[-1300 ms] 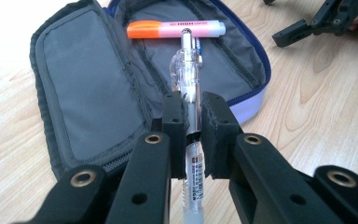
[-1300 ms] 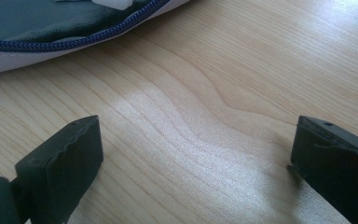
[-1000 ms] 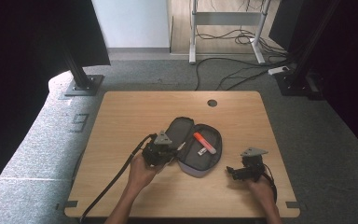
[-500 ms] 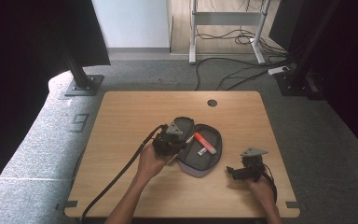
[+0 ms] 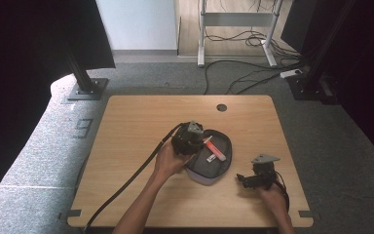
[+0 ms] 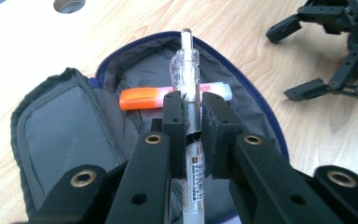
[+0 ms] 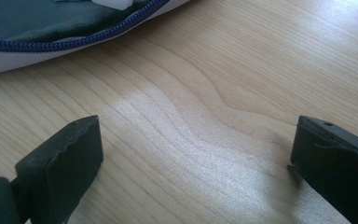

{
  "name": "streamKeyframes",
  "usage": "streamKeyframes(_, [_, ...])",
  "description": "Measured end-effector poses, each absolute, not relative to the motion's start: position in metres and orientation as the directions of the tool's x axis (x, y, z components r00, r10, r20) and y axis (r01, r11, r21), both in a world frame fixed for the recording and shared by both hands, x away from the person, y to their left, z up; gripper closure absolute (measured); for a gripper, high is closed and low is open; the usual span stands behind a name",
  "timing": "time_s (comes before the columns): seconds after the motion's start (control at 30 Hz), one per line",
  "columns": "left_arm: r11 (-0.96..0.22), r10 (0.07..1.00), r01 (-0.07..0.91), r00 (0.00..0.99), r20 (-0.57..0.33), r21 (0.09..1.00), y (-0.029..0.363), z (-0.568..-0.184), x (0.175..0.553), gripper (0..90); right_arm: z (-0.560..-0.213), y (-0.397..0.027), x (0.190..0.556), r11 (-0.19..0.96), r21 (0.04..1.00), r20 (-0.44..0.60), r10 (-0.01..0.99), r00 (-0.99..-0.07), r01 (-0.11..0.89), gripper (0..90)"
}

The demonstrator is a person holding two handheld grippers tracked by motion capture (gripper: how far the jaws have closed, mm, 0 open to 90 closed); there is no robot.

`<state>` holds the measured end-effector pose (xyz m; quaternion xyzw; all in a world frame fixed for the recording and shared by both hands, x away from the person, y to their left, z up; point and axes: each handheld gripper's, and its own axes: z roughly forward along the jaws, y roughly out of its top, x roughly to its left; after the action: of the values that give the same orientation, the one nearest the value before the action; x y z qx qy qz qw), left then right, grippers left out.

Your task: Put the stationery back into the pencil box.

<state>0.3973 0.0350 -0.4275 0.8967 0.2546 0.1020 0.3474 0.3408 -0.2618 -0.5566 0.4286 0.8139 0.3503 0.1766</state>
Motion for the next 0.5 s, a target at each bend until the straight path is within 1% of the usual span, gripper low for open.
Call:
streamKeyframes(0.17, [-0.638, 0.520, 0.382, 0.854, 0.007, 0.669, 0.024, -0.428, 0.404, 80.4, -0.557, -0.262, 0.341, 0.387, 0.723, 0.011, 0.821, -0.570, 0.572, 1.8])
streamKeyframes(0.27, [-0.631, 0.514, 0.384, 0.858, -0.008, 0.673, 0.018, -0.430, 0.408, 80.4, -0.557, -0.262, 0.341, 0.387, 0.723, 0.011, 0.821, -0.570, 0.572, 1.8])
streamKeyframes(0.37, [-0.649, 0.511, 0.378, 0.859, 0.011, 0.660, 0.011, -0.431, 0.411, 80.4, -0.557, -0.262, 0.341, 0.388, 0.723, 0.010, 0.821, -0.571, 0.571, 1.9])
streamKeyframes(0.5, [-0.637, 0.516, 0.387, 0.857, -0.004, 0.666, 0.004, -0.435, 0.418, 80.4, -0.557, -0.262, 0.341, 0.388, 0.723, 0.010, 0.821, -0.571, 0.571, 1.8])
